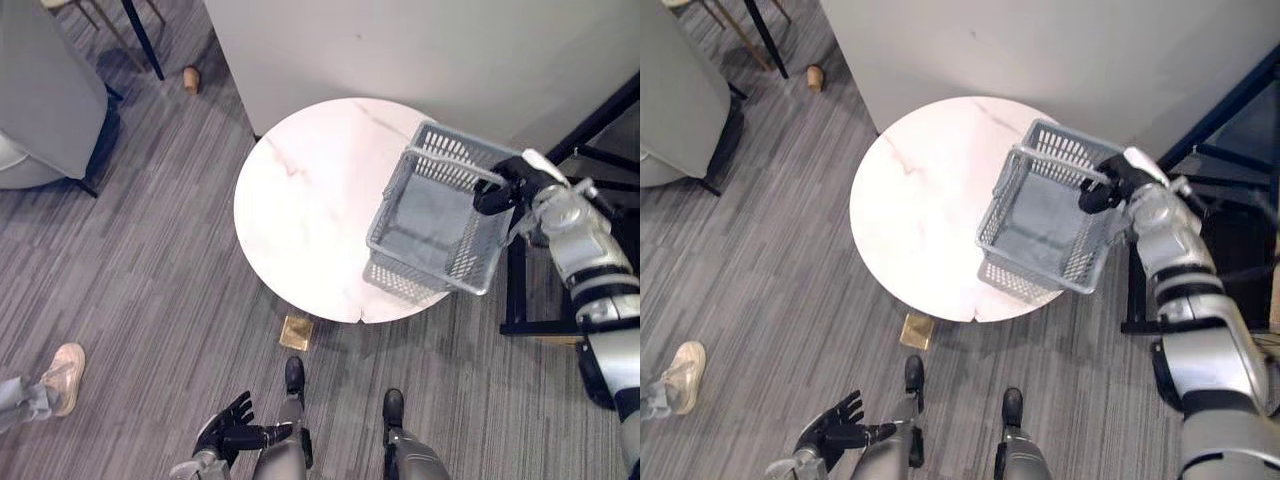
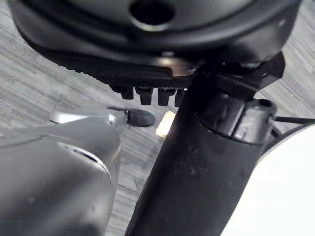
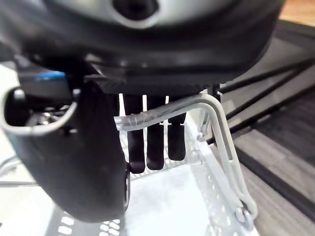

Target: Pick vegetable in the basket

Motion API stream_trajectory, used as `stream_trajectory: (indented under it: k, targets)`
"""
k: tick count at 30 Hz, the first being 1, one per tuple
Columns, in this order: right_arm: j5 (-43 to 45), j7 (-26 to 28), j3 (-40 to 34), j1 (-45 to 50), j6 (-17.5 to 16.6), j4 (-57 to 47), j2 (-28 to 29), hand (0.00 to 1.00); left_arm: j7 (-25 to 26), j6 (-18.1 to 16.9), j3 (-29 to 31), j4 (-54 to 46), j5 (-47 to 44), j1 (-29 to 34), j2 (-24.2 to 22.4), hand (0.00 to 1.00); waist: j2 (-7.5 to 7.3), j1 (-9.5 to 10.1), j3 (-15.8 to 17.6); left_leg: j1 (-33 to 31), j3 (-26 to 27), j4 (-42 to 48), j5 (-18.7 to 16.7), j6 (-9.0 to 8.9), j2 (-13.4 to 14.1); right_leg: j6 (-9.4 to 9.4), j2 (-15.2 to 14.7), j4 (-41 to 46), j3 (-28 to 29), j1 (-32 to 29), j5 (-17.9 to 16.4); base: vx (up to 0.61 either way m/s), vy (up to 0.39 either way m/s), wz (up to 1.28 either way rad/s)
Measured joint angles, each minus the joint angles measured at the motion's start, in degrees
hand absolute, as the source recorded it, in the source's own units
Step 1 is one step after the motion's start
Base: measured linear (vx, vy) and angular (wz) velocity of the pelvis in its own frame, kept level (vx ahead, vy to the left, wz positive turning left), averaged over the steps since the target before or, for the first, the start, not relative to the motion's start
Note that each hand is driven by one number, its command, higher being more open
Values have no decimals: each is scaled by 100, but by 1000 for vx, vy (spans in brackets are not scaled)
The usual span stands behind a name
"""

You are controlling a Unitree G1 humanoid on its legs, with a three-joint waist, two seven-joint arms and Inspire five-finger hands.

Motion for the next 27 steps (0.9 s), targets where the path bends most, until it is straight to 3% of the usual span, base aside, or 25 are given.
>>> stream_trajectory:
  k: [7,14,19,23,27]
  targets:
    - [2092,-183,-1217,3320,-151,-1027,1337,0,41,146,12,230,-14,236,-268,100,-455,-404,-1104,405,334,0,-281,-7,-11,26,11,-131,272,295,-113,61,24,-18]
    - [2181,-290,-1993,5399,-191,-1176,2147,0,353,152,5,531,-24,331,-489,100,-290,-962,-1471,979,788,-4,-444,-43,-1,64,24,-142,655,627,-148,24,28,-30]
    - [2117,-287,-2377,6000,-140,-1443,2183,0,386,148,-26,794,-131,458,-488,100,-313,-1147,-1732,1179,1017,-5,-505,-85,71,65,109,-131,860,673,-147,-41,9,-25]
    - [2185,-272,-2378,6322,43,-1222,2653,0,483,149,-45,948,-174,533,-463,100,-391,-1307,-1782,1289,1203,-6,-525,-89,103,111,149,-173,1025,708,-108,-40,17,-20]
    - [2333,-254,-2377,6414,61,-1022,2991,0,559,206,-126,1088,-262,527,-473,100,-319,-1442,-1829,1385,1383,-6,-580,-62,70,126,134,-186,1203,707,-87,-26,39,-25]
